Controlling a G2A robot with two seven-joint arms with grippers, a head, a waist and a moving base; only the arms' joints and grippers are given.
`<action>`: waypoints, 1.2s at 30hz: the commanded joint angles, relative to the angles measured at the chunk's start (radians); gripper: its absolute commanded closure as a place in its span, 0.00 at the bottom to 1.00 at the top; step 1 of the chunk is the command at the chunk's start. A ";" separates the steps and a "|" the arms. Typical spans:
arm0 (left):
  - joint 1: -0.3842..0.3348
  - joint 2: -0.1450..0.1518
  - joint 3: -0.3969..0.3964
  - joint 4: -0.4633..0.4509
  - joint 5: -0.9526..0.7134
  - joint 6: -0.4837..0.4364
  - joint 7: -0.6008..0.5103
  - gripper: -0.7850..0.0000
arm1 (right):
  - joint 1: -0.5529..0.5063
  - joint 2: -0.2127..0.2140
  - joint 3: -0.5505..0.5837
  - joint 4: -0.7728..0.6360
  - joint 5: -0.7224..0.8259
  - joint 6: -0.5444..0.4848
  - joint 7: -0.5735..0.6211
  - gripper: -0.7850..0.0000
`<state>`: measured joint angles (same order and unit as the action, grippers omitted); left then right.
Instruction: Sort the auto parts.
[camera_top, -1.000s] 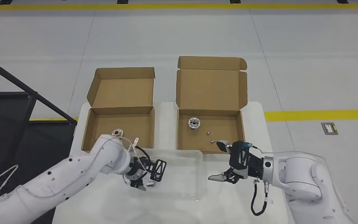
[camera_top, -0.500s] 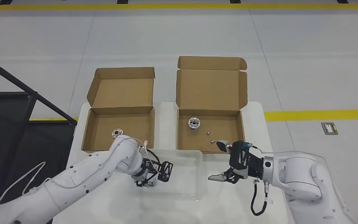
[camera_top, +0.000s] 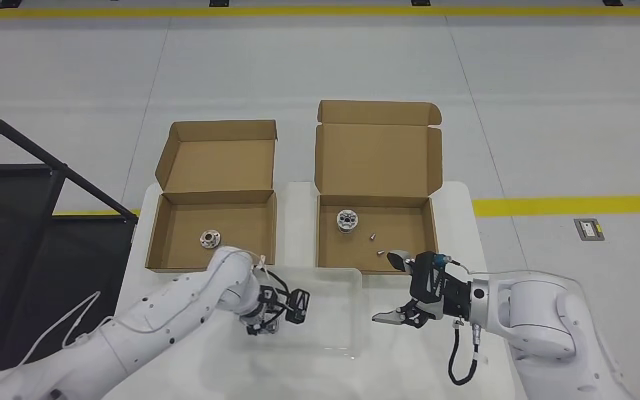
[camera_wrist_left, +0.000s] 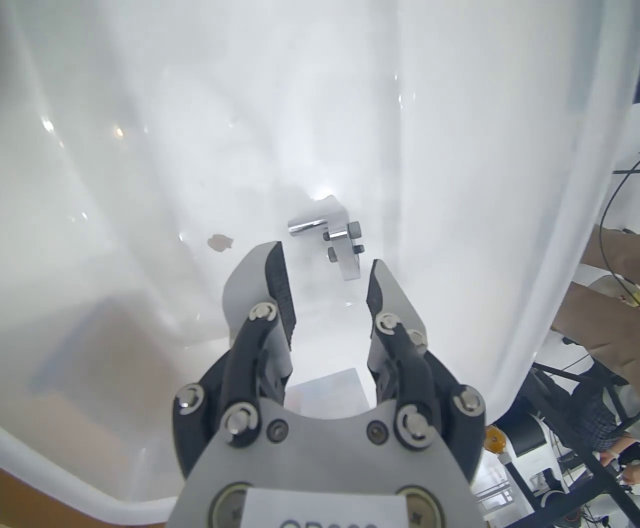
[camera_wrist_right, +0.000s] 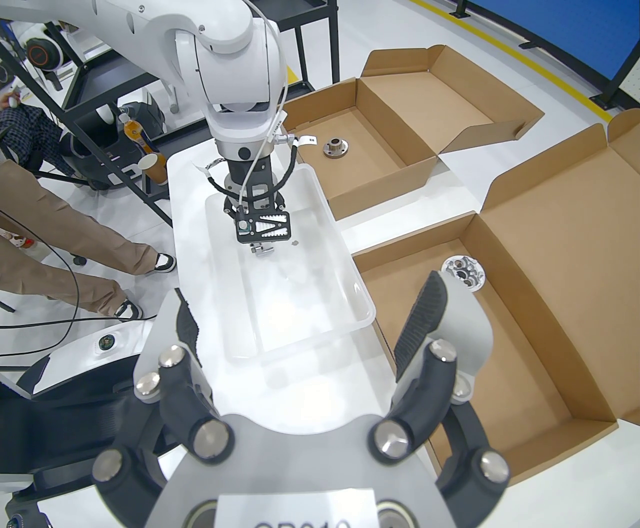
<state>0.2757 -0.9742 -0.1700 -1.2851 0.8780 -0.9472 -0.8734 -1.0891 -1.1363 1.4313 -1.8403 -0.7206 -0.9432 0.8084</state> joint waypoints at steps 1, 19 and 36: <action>0.001 -0.001 0.000 0.001 -0.029 0.022 -0.021 0.43 | 0.000 0.000 0.000 0.000 0.000 0.000 0.000 0.00; -0.016 0.032 -0.001 -0.059 -0.146 0.129 -0.129 0.00 | 0.000 0.000 0.000 0.000 0.000 0.000 0.000 0.00; 0.065 0.050 -0.066 -0.106 -0.102 0.214 -0.165 0.00 | 0.000 0.000 0.000 0.000 0.000 0.000 0.000 0.00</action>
<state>0.3337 -0.9256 -0.2272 -1.3845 0.7794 -0.7399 -1.0207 -1.0891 -1.1363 1.4313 -1.8403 -0.7206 -0.9432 0.8084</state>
